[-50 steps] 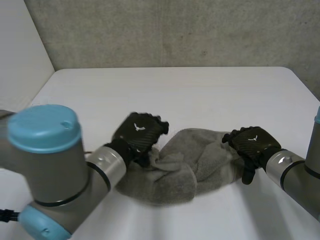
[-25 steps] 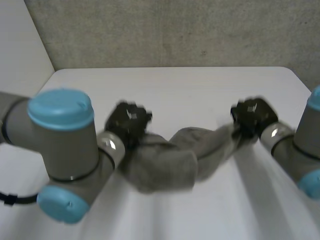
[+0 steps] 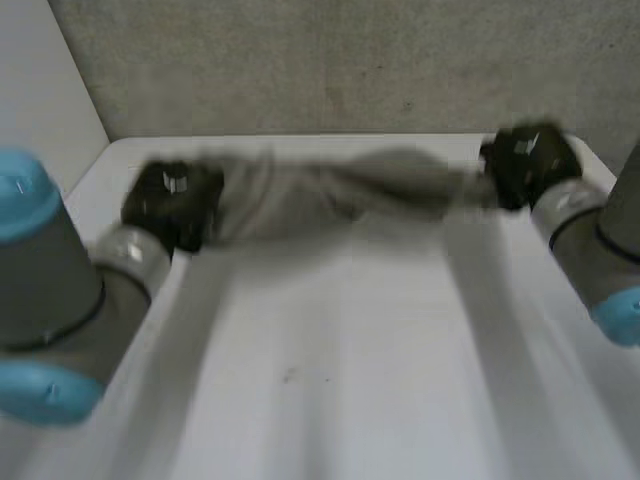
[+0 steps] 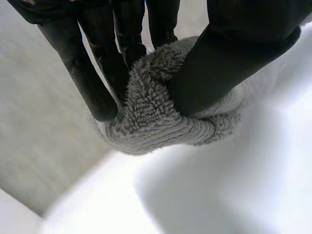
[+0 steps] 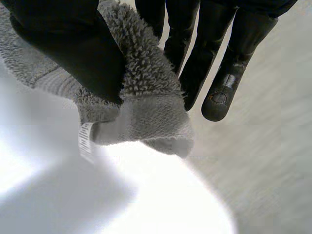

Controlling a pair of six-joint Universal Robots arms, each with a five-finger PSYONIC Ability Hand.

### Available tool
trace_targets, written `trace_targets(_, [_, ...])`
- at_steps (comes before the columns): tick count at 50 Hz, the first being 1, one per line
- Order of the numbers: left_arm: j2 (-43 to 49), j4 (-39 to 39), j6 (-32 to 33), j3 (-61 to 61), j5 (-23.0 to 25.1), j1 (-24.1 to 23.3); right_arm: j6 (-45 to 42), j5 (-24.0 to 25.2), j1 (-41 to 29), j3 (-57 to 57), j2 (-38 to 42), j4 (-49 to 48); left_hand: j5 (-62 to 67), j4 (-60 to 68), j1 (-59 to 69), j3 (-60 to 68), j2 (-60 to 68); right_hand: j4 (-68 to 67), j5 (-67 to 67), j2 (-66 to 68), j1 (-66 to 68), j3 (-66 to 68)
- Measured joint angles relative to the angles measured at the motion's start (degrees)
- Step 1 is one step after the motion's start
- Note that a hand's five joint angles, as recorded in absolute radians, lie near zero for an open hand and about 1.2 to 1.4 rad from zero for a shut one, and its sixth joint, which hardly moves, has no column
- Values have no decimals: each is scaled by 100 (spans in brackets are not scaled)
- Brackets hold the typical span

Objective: Fold the towel.

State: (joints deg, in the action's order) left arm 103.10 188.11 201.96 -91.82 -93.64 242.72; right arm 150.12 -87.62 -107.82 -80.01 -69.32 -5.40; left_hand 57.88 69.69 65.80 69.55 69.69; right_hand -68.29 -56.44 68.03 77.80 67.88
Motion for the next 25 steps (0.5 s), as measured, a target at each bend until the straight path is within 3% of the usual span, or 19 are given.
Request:
trace_targets(4, [-38,5,-3,-1042,203,53,-374,90,25,-172,305,1089,-27,-272,-1,-251,-272,0,0,0,0,0])
trace_targets(10, [-39,-17,7,-1960,433,47,-565,244,70,-395,496,1624,-519,-729,-236,-715,-728,0,-1,0,16,0])
trace_targets(12, [-56,-26,8,-2145,479,34,-583,285,79,-447,517,1670,-1036,-1225,-937,-1257,-1275,0,-1,0,16,0])
trace_targets(14, [-175,-41,13,-2389,531,10,-589,362,93,-575,516,1692,-2294,-2536,-2127,-2515,-2537,410,306,-388,-548,-389])
trace_targets(16, [-249,-48,15,-2441,540,5,-580,371,93,-603,503,1682,-2542,-2716,-2337,-2693,-2716,410,306,-388,-548,-389])
trace_targets(17, [-310,-50,16,-2460,544,6,-569,376,93,-626,489,1668,-2666,-2855,-2398,-2844,-2864,2533,2245,-2578,-2914,-2501])
trace_targets(19, [-517,-53,20,-2458,546,12,-539,377,92,-670,445,1602,-3333,-3529,-3053,-3507,-3527,3492,3237,-3441,-4096,-3497])
trace_targets(20, [-585,-53,22,-2444,545,16,-528,375,92,-683,426,1565,-3795,-3963,-3651,-3936,-3978,3753,3513,-3703,-4404,-3720])
trace_targets(25, [-1054,-43,30,-2208,544,29,-419,354,154,-830,264,1182,-4407,-4601,-4123,-4568,-4587,4321,4142,-4226,-5062,-4269])
